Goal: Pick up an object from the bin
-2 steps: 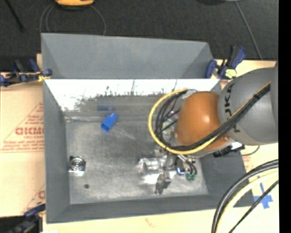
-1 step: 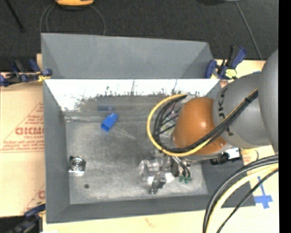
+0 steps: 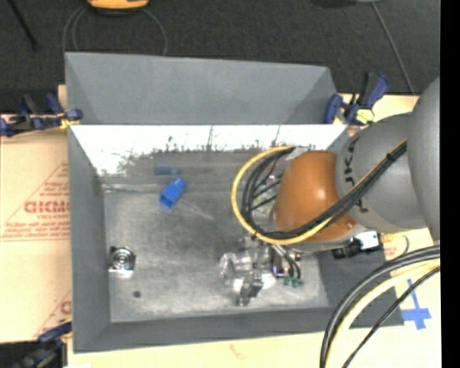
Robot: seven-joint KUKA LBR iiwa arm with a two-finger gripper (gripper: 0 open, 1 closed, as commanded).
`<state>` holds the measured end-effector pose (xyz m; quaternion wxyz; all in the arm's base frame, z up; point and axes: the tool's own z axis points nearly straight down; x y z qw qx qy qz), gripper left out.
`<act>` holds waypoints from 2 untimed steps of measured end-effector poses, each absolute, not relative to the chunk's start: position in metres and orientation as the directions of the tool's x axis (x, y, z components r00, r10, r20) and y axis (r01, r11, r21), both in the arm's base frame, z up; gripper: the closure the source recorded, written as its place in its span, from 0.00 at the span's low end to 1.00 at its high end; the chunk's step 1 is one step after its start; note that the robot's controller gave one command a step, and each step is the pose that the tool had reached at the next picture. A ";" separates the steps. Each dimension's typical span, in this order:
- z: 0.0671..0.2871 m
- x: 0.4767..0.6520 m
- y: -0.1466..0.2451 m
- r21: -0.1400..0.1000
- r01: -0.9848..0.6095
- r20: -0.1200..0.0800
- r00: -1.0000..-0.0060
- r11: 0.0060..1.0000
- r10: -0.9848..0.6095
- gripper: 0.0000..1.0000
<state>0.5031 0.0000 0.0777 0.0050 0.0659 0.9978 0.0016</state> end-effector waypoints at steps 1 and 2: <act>0.079 0.505 -0.001 0.004 0.133 -0.016 -0.991 0.991 0.133 1.00; 0.087 0.505 -0.001 0.002 0.134 -0.003 -0.991 0.991 0.134 1.00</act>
Offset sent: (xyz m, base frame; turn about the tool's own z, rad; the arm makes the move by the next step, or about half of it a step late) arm 0.0000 0.0000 0.0000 0.0000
